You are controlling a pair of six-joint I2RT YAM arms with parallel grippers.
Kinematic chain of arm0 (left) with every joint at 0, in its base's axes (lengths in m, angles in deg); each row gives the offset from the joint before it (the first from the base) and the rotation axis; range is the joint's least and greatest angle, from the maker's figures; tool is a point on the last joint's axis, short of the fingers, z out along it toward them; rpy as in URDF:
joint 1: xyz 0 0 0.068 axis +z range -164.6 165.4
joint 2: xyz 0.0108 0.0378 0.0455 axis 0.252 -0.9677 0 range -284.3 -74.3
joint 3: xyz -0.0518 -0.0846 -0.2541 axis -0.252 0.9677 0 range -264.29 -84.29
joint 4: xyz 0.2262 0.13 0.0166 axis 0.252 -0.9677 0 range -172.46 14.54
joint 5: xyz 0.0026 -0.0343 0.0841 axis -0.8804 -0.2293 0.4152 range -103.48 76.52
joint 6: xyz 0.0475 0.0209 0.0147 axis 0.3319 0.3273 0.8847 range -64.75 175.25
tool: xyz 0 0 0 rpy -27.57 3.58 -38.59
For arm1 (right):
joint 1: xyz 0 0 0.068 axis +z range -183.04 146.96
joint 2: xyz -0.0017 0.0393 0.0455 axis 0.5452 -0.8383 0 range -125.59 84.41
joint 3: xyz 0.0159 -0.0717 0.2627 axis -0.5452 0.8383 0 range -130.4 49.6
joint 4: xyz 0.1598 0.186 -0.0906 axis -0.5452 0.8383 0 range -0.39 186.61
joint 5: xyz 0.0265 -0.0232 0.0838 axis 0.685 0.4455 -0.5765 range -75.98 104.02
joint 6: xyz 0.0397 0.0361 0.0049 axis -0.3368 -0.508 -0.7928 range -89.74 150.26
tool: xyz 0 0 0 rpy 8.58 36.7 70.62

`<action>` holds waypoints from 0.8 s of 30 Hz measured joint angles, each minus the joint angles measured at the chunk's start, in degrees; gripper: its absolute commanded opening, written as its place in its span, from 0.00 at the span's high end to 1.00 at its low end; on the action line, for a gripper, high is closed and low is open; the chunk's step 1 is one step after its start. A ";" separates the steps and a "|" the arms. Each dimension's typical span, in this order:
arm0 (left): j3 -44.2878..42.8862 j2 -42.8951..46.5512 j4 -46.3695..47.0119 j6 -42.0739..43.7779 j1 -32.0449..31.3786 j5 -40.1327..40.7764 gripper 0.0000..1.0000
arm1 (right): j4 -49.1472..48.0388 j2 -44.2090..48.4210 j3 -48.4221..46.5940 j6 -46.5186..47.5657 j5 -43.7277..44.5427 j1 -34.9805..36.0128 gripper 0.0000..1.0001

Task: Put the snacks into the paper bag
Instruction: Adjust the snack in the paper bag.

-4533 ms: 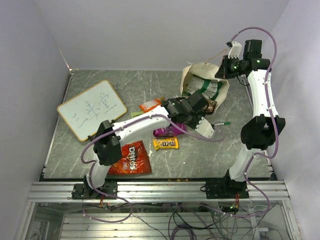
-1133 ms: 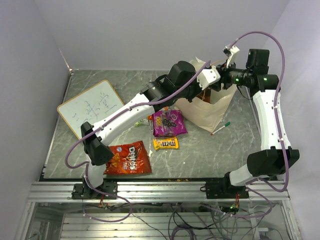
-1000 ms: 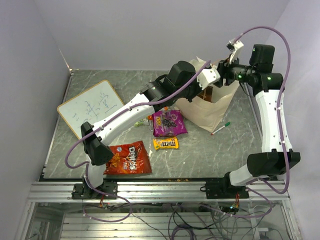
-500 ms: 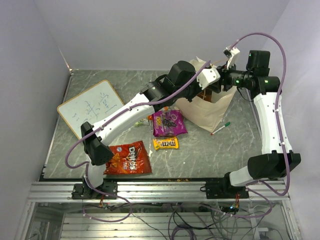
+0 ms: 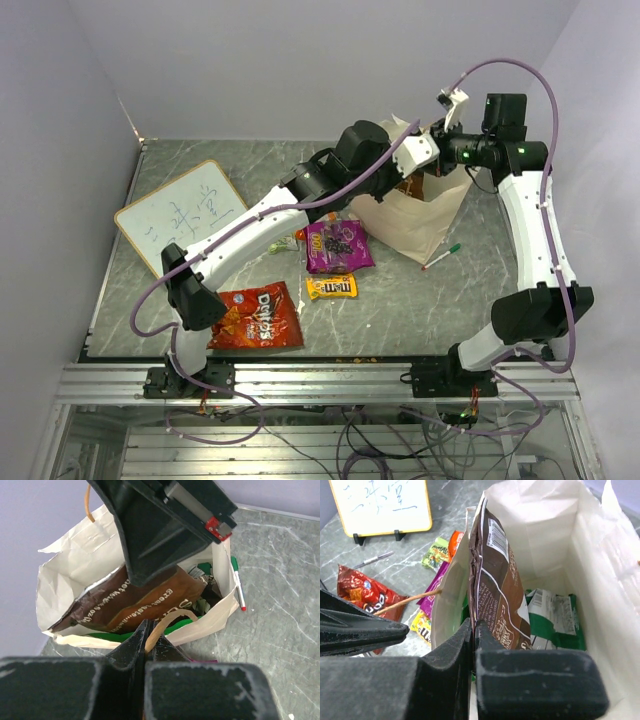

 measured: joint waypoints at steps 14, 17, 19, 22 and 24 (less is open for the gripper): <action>0.13 0.00 0.52 -0.07 0.04 0.33 0.93 | -14.97 -0.59 2.23 1.31 -1.60 -0.59 1.00; 0.31 0.00 0.72 -0.13 0.04 0.33 0.93 | -16.33 0.22 5.84 4.17 -2.89 -2.27 1.00; 0.35 0.00 0.85 -0.26 0.04 0.33 0.93 | -16.26 0.96 8.24 6.86 -3.30 -3.37 1.00; 0.35 -0.02 0.85 -0.28 0.04 0.33 0.93 | -14.93 2.32 10.71 11.87 -3.89 -4.98 1.00; 0.35 0.00 0.87 -0.28 0.04 0.33 0.93 | -13.49 3.06 11.15 14.75 -4.04 -5.64 1.00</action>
